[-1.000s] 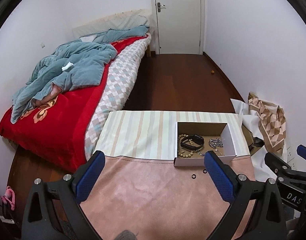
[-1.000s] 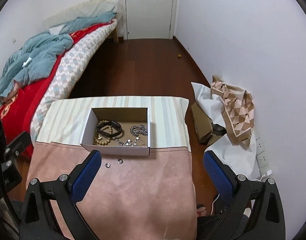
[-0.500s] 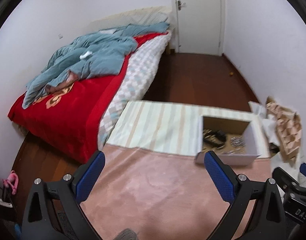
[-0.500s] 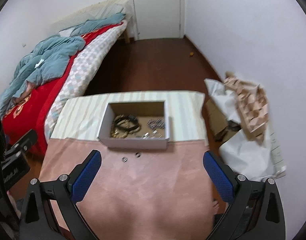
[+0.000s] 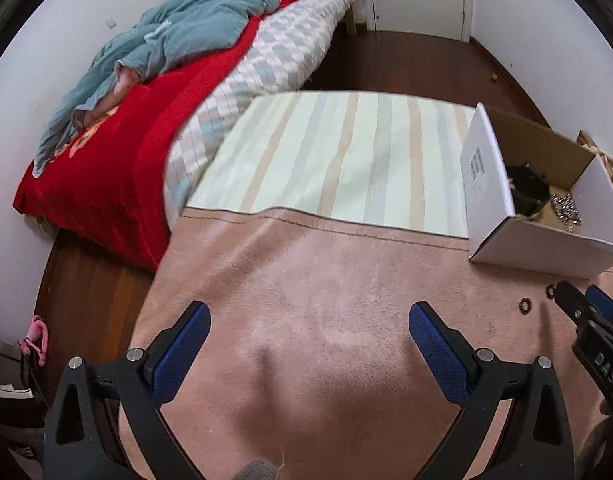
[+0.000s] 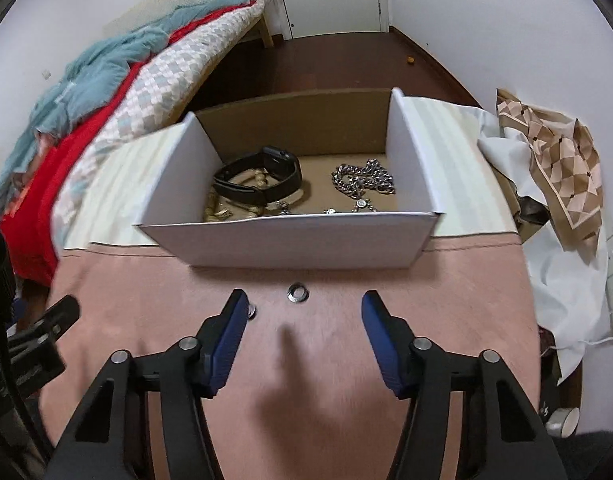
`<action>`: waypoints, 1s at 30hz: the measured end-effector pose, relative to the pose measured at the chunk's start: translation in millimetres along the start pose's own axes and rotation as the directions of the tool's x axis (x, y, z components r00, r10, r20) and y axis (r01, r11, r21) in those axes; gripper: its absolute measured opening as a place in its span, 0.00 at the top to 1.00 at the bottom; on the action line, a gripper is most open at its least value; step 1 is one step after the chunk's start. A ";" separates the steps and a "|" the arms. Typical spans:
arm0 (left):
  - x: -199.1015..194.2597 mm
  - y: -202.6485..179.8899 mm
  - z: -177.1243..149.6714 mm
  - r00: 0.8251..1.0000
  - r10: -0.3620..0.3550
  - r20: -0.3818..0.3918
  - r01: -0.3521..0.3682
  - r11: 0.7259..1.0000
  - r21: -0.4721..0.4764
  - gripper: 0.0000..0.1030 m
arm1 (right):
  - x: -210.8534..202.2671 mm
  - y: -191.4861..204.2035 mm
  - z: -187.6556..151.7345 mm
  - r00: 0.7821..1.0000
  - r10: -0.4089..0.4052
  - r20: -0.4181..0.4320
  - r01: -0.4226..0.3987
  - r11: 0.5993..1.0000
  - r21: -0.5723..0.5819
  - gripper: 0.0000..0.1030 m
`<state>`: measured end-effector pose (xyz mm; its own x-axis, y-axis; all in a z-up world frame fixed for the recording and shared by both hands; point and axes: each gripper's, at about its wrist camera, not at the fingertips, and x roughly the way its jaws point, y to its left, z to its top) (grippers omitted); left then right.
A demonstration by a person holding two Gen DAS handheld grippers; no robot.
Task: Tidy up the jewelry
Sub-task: 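Grasp a black ring with the right gripper while the left gripper grasps the other ring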
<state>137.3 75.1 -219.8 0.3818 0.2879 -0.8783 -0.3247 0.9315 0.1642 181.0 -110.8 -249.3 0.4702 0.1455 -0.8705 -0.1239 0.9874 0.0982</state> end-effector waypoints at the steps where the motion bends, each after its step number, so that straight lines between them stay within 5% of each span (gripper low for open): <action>1: 4.0 0.1 -0.1 1.000 -0.001 -0.005 0.001 1.000 -0.001 0.01 | 6.7 1.1 0.8 1.000 -0.002 -0.001 0.002 1.000 -0.001 0.45; 8: 16.6 -9.9 -4.0 0.999 -0.018 -0.033 0.019 0.999 0.030 0.01 | 33.4 11.7 -2.2 0.999 -0.041 0.003 0.041 0.998 -0.048 0.56; 12: 18.0 -14.0 -4.2 0.999 -0.019 -0.036 0.020 0.999 0.042 0.01 | 36.5 20.4 -4.6 0.996 -0.089 0.028 0.091 0.991 -0.093 0.87; 20: 11.8 -31.5 0.1 0.997 -0.069 -0.023 0.070 0.996 0.057 0.01 | 23.1 7.6 -3.4 0.998 -0.050 0.034 0.052 0.998 -0.037 0.87; 30: 9.1 -115.9 -4.4 0.969 -0.240 -0.064 0.248 0.953 0.176 0.06 | -20.3 -44.8 -10.4 0.994 -0.081 0.076 0.076 0.995 0.069 0.87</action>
<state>174.6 -31.2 -248.9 0.3928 0.0412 -0.9187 -0.0626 0.9979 0.0180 167.8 -158.7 -241.0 0.5440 0.0693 -0.8362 -0.0275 0.9975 0.0647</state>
